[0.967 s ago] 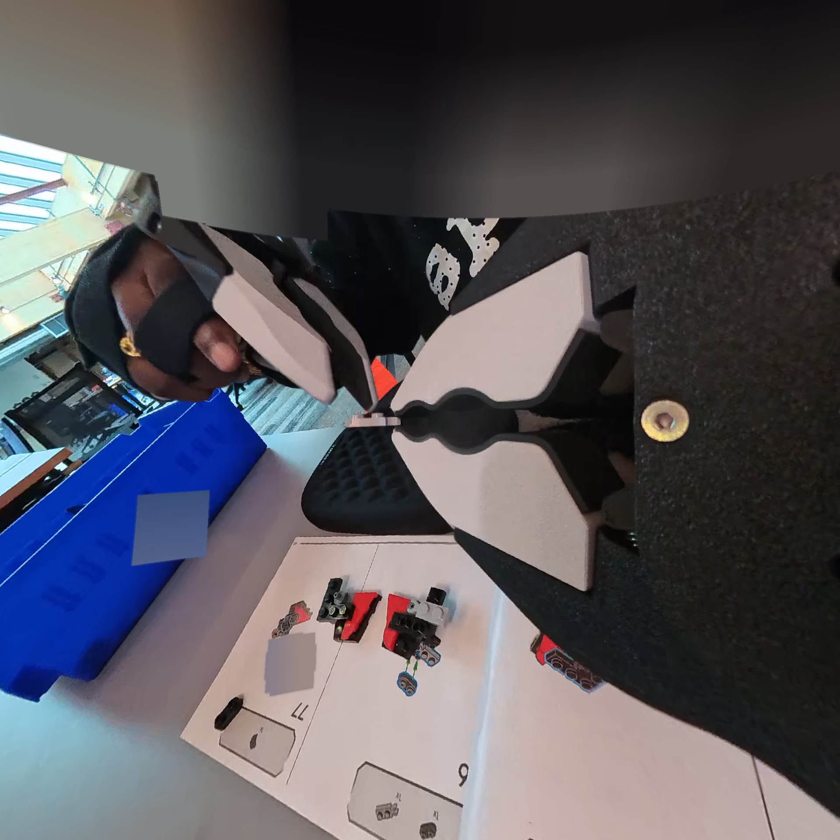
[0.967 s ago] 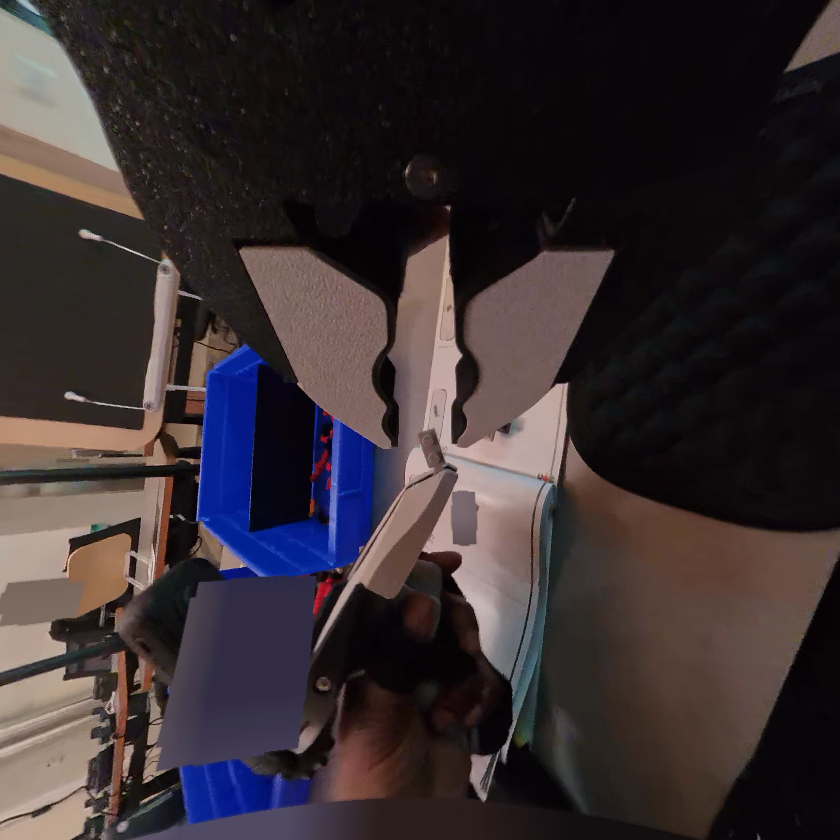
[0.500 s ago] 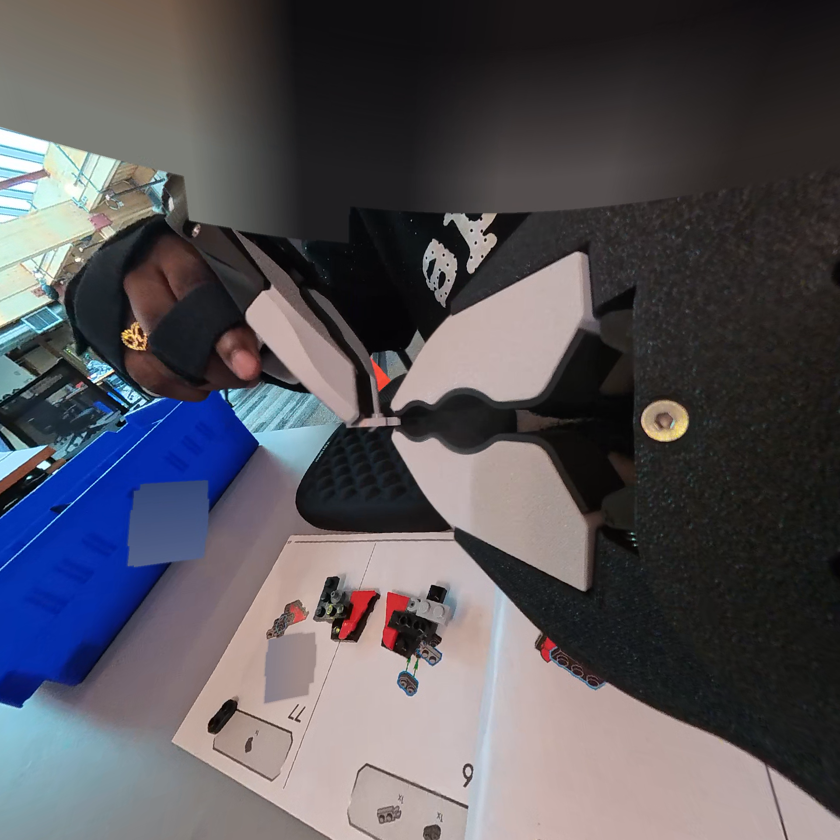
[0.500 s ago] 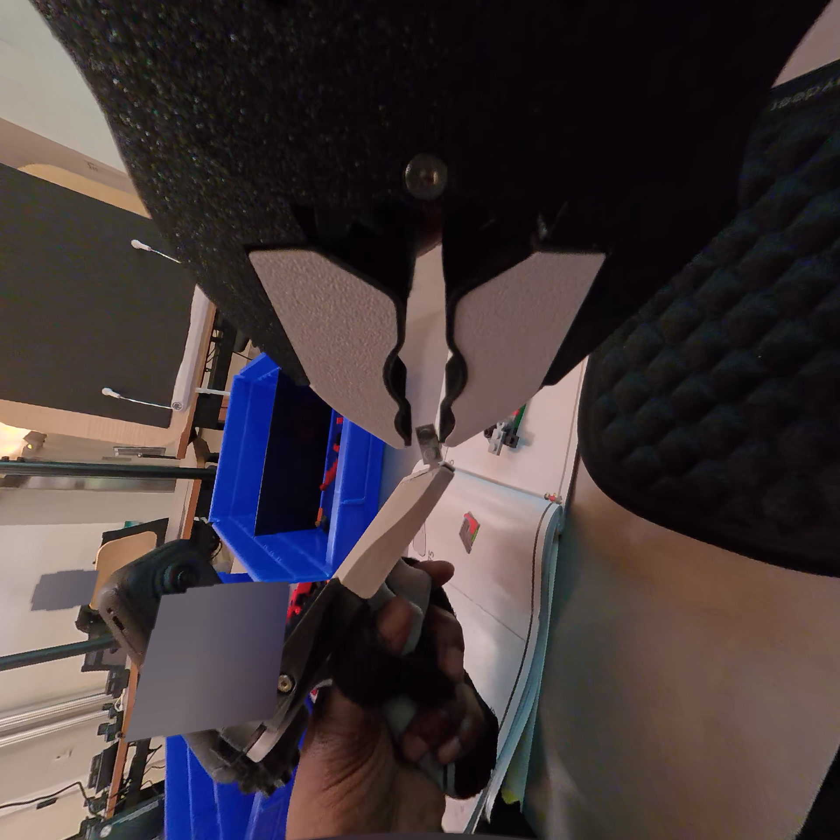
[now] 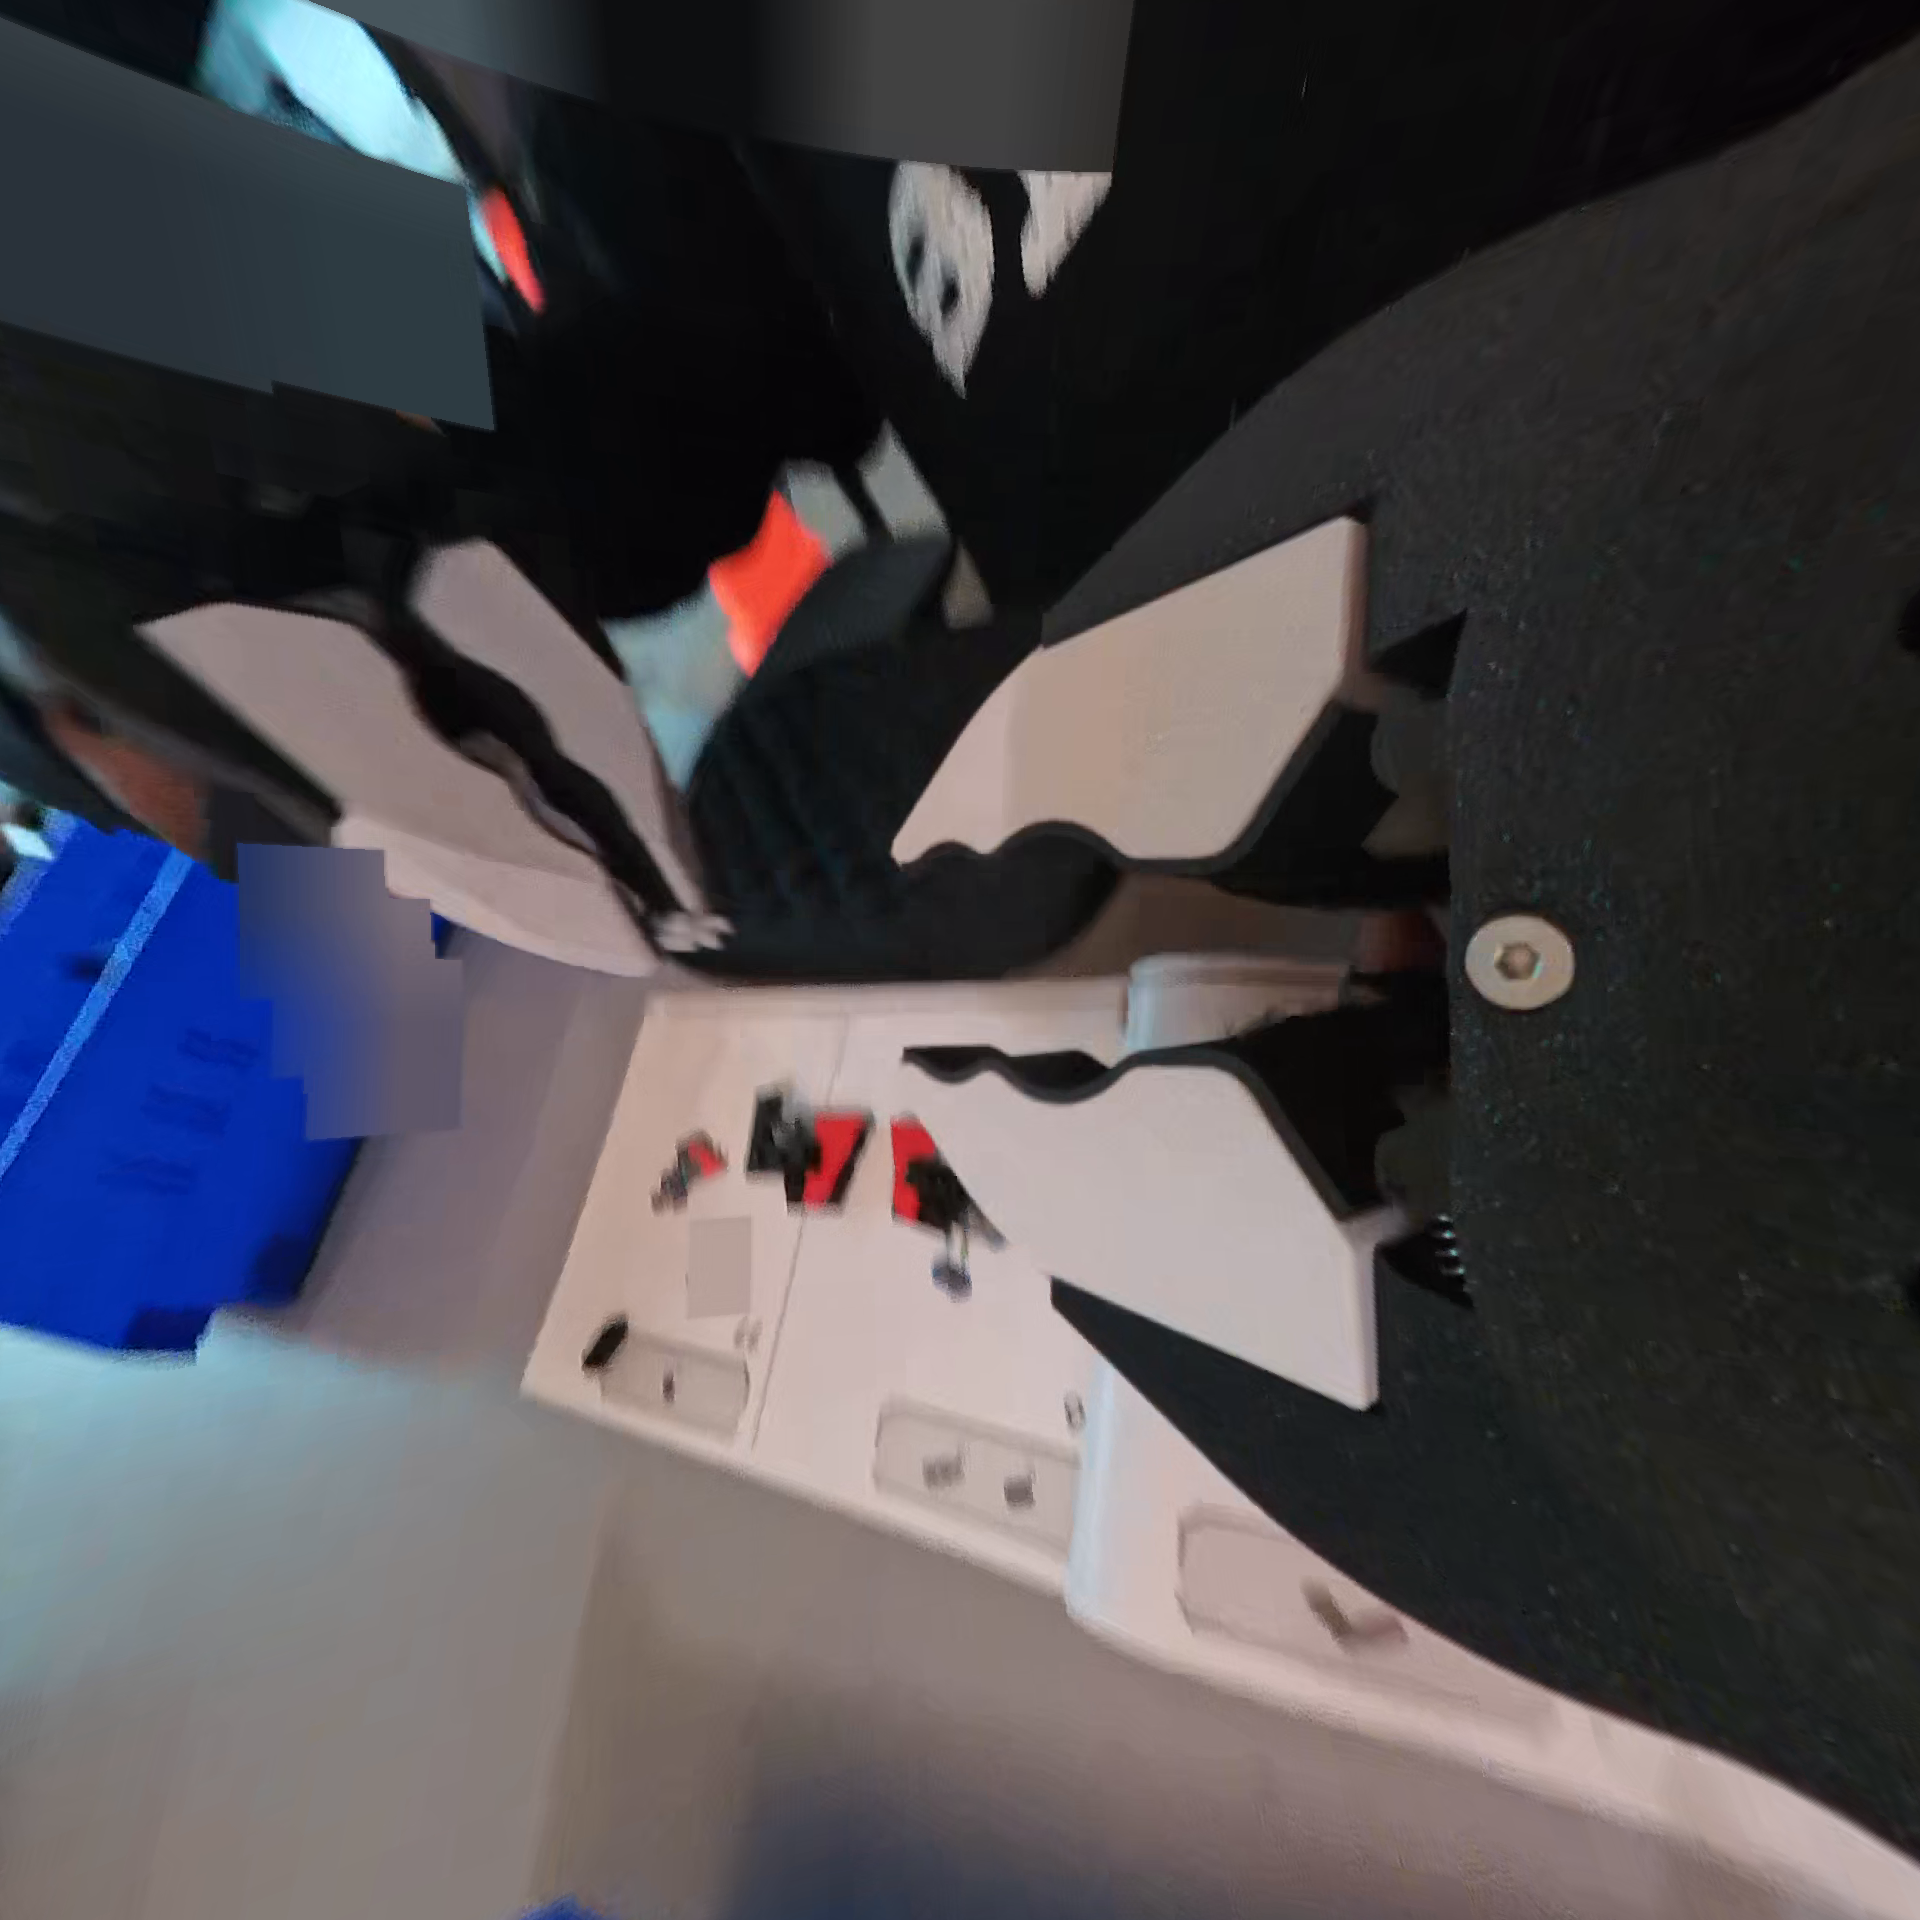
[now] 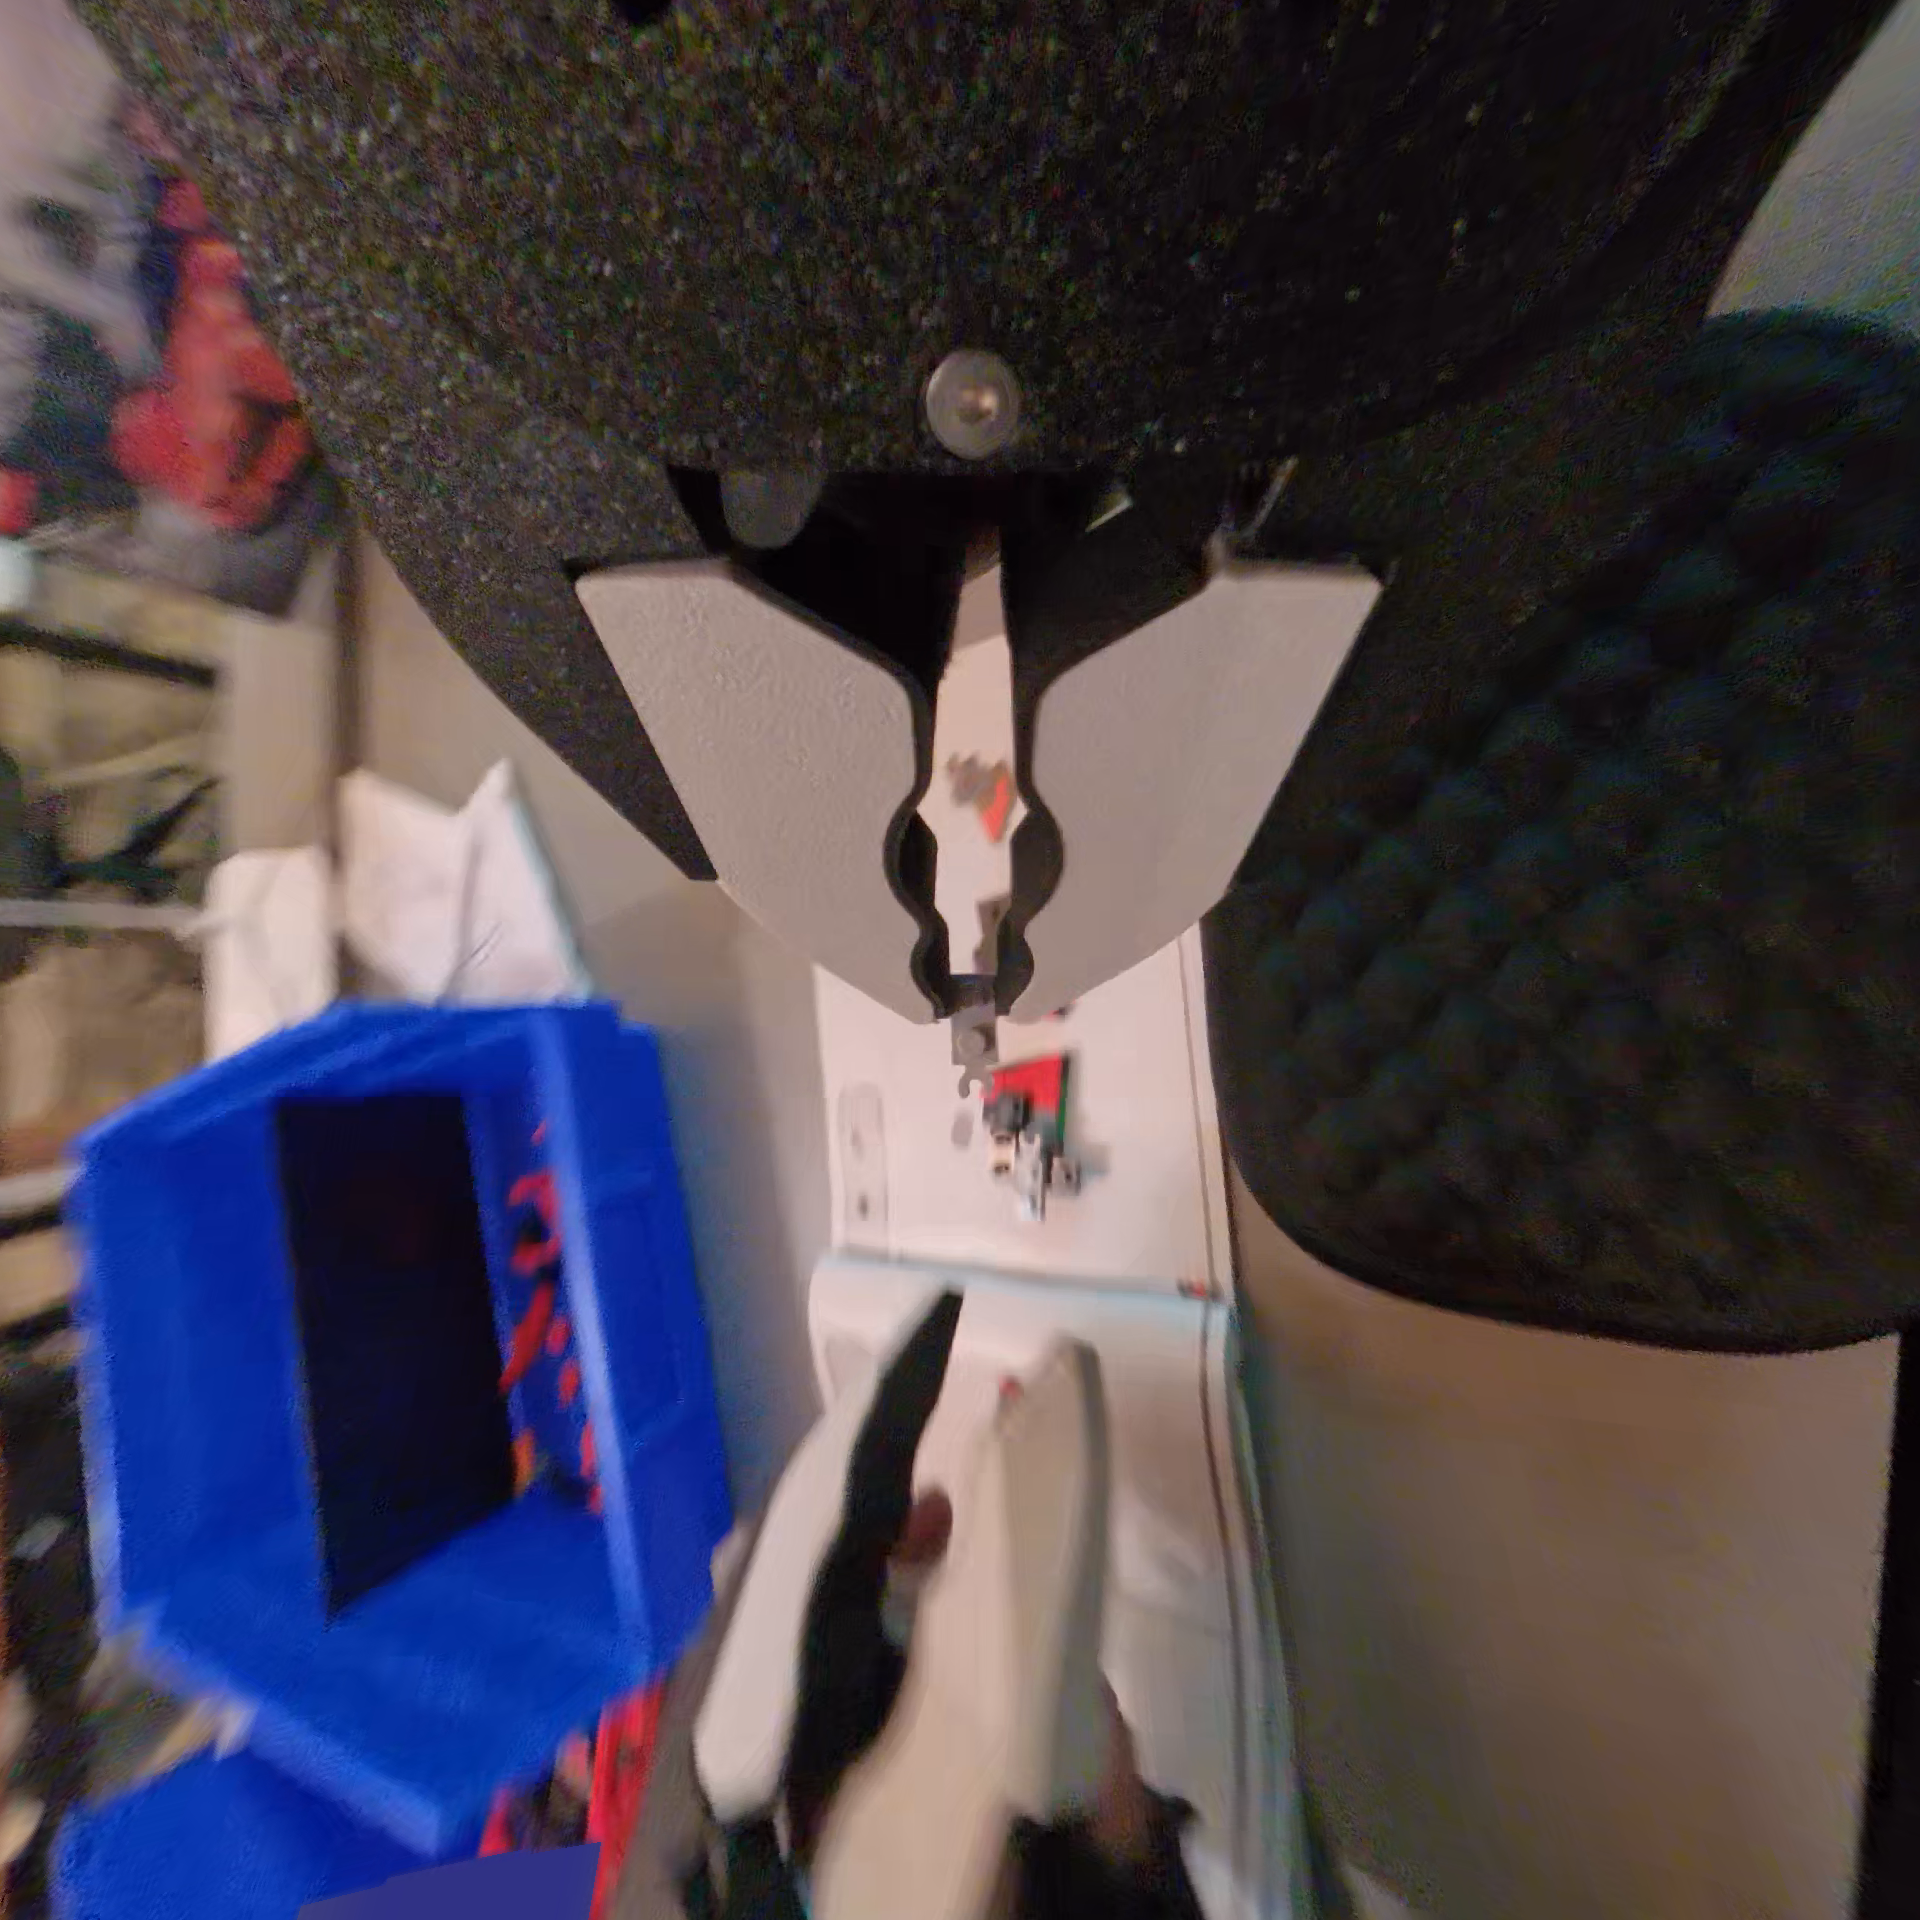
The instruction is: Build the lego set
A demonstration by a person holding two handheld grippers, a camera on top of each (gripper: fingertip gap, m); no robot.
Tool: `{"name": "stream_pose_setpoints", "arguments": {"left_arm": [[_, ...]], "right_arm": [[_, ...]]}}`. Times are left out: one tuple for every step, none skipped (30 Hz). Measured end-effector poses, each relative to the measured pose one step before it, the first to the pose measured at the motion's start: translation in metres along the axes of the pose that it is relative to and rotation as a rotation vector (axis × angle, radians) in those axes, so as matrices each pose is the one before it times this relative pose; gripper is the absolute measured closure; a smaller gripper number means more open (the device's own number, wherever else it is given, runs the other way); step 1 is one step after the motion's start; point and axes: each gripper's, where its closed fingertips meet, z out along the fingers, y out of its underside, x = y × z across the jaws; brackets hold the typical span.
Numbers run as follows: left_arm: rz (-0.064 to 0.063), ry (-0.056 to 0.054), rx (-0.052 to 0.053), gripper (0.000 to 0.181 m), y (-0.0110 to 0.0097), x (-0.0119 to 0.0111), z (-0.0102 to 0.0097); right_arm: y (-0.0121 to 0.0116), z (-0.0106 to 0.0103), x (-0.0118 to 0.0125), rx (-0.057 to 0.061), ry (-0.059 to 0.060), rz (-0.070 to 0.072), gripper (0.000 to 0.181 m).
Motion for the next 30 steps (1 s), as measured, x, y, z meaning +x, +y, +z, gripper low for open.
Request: {"name": "stream_pose_setpoints", "arguments": {"left_arm": [[0.0624,-0.0873,-0.0262,0.149,0.00247,-0.00838,0.00119],[0.0572,-0.0685,-0.0222,0.146,0.00163,-0.00510,0.00254],[0.0503,-0.0548,-0.0172,0.144,0.00067,-0.00279,0.00399],[0.0432,-0.0438,-0.0126,0.141,0.00003,-0.00115,0.00495],[0.0364,-0.0322,-0.0095,0.142,-0.00075,0.00015,0.00593],[0.0269,-0.0244,-0.0106,0.144,-0.00087,0.00061,0.00629],[0.0196,-0.0175,-0.0164,0.146,-0.00040,0.00055,0.00655],[0.0124,-0.0134,-0.0218,0.149,-0.00003,0.00037,0.00629],[0.0085,-0.0111,-0.0251,0.151,0.00057,-0.00038,0.00602],[0.0044,-0.0085,-0.0204,0.154,0.00078,-0.00103,0.00571],[-0.0044,-0.0053,-0.0124,0.157,0.00065,-0.00147,0.00525],[-0.0104,0.0070,-0.0109,0.159,0.00086,-0.00012,0.00465],[-0.0120,0.0141,-0.0089,0.161,0.00072,0.00058,0.00407],[-0.0095,0.0118,-0.0089,0.164,0.00094,0.00010,0.00354],[-0.0047,0.0100,-0.0113,0.166,0.00130,-0.00006,0.00292],[-0.0023,0.0042,-0.0098,0.169,0.00085,-0.00056,0.00234],[0.0009,-0.0008,-0.0091,0.171,0.00067,-0.00089,0.00155],[0.0033,-0.0043,-0.0075,0.172,0.00025,-0.00120,0.00114],[0.0052,-0.0022,-0.0055,0.174,-0.00011,-0.00063,0.00108],[0.0042,0.0011,-0.0048,0.174,-0.00019,-0.00006,0.00125],[0.0029,0.0040,-0.0065,0.175,0.00020,0.00054,0.00151],[0.0023,0.0043,-0.0103,0.175,0.00070,0.00087,0.00149],[-0.0009,0.0001,-0.0091,0.176,0.00037,0.00019,0.00146],[-0.0018,0.0035,-0.0024,0.177,-0.00057,0.00049,0.00085],[-0.0028,0.0024,-0.0038,0.178,-0.00044,0.00007,0.00052],[-0.0028,0.0000,-0.0034,0.178,-0.00024,-0.00041,0.00029],[-0.0006,0.0022,-0.0027,0.179,0.00008,0.00000,0.00007],[-0.0019,0.0011,-0.0002,0.179,0.00005,-0.00001,-0.00004],[-0.0011,0.0006,0.0013,0.179,0.00012,0.00006,-0.00005],[-0.0012,0.0007,0.0013,0.179,-0.00006,0.00006,-0.00002]], "right_arm": [[0.01449,0.00132,0.00044,-0.0091,-0.0300,0.0767,0.173],[0.01349,0.00238,-0.00004,-0.0083,-0.0361,0.0629,0.173],[0.01166,0.00331,0.00103,-0.0063,-0.0311,0.0506,0.173],[0.00989,0.00401,0.00134,-0.0057,-0.0312,0.0417,0.173],[0.00807,0.00420,0.00196,-0.0055,-0.0253,0.0296,0.173],[0.00562,0.00413,0.00058,-0.0007,-0.0310,0.0150,0.173],[0.00266,0.00351,0.00017,0.0044,-0.0270,0.0046,0.173],[0.00054,0.00254,-0.00120,0.0063,-0.0301,-0.0052,0.173],[-0.00005,0.00173,-0.00220,0.0005,-0.0312,-0.0120,0.173],[-0.00033,0.00087,-0.00094,-0.0039,-0.0194,-0.0181,0.173],[-0.00041,0.00048,-0.00042,-0.0080,-0.0158,-0.0206,0.173],[-0.00017,0.00063,-0.00040,-0.0130,-0.0164,-0.0205,0.173],[-0.00016,0.00090,-0.00037,-0.0125,-0.0185,-0.0177,0.173],[0.00029,0.00131,0.00003,-0.0154,-0.0178,-0.0121,0.173],[0.00062,0.00116,0.00092,-0.0161,-0.0145,-0.0085,0.173],[0.00079,0.00099,0.00134,-0.0146,-0.0117,-0.0090,0.173],[0.00017,0.00075,0.00112,-0.0093,-0.0110,-0.0116,0.173],[-0.00062,0.00045,0.00100,-0.0026,-0.0108,-0.0119,0.173],[-0.00129,0.00065,-0.00002,0.0017,-0.0154,-0.0099,0.173],[-0.00056,0.00080,-0.00001,-0.0030,-0.0129,-0.0063,0.173],[0.00111,0.00063,0.00046,-0.0147,-0.0074,-0.0050,0.173],[0.00139,0.00059,0.00087,-0.0178,-0.0017,-0.0089,0.173],[0.00012,0.00028,0.00141,-0.0104,0.0059,-0.0111,0.173],[-0.00093,0.00018,-0.00028,-0.0038,-0.0056,-0.0081,0.173],[-0.00146,0.00033,-0.00125,-0.0010,-0.0113,-0.0049,0.173],[-0.00115,0.00039,-0.00022,-0.0028,-0.0038,-0.0058,0.173],[-0.00033,0.00037,-0.00035,-0.0072,-0.0031,-0.0059,0.173],[0.00049,0.00052,-0.00021,-0.0118,-0.0035,-0.0020,0.173],[0.00077,0.00030,0.00052,-0.0115,0.0012,-0.0010,0.173],[-0.00021,0.00048,0.00017,-0.0043,-0.0011,-0.0026,0.173]]}}
